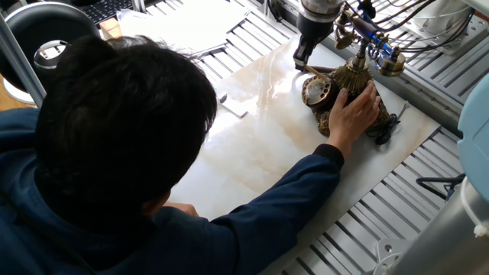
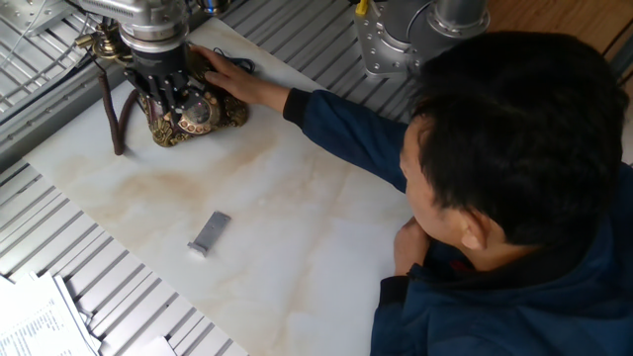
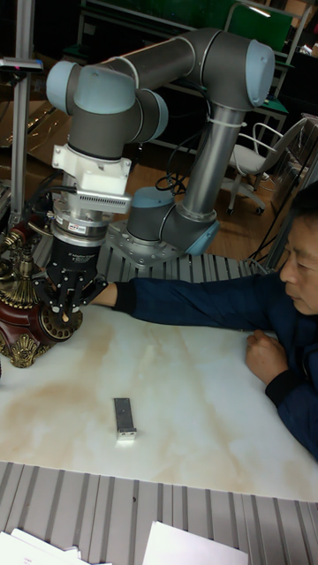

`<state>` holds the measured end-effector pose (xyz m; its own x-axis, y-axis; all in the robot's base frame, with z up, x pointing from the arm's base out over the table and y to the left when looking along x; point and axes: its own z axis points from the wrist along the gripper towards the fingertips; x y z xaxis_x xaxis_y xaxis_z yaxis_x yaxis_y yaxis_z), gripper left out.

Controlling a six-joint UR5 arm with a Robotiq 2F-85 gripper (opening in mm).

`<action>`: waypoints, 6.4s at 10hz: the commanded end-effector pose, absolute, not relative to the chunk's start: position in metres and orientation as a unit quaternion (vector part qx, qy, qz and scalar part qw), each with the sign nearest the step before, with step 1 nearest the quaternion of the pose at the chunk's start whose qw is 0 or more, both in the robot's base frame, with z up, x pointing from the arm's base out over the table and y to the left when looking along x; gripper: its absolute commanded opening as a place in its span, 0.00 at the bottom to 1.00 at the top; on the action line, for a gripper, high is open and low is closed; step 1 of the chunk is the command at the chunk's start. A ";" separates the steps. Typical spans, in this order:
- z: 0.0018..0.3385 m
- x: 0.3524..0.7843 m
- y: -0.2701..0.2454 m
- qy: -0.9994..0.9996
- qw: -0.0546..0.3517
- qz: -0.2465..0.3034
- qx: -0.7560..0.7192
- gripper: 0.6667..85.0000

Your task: Dial a number on an old rotary phone

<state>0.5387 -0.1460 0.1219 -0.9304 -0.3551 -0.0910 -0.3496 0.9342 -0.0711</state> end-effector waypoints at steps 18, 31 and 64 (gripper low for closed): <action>0.134 0.569 -0.135 0.977 0.149 -0.010 -0.154 0.02; 0.134 0.561 -0.138 0.977 0.134 -0.020 -0.168 0.02; 0.129 0.549 -0.141 0.974 0.126 -0.039 -0.186 0.02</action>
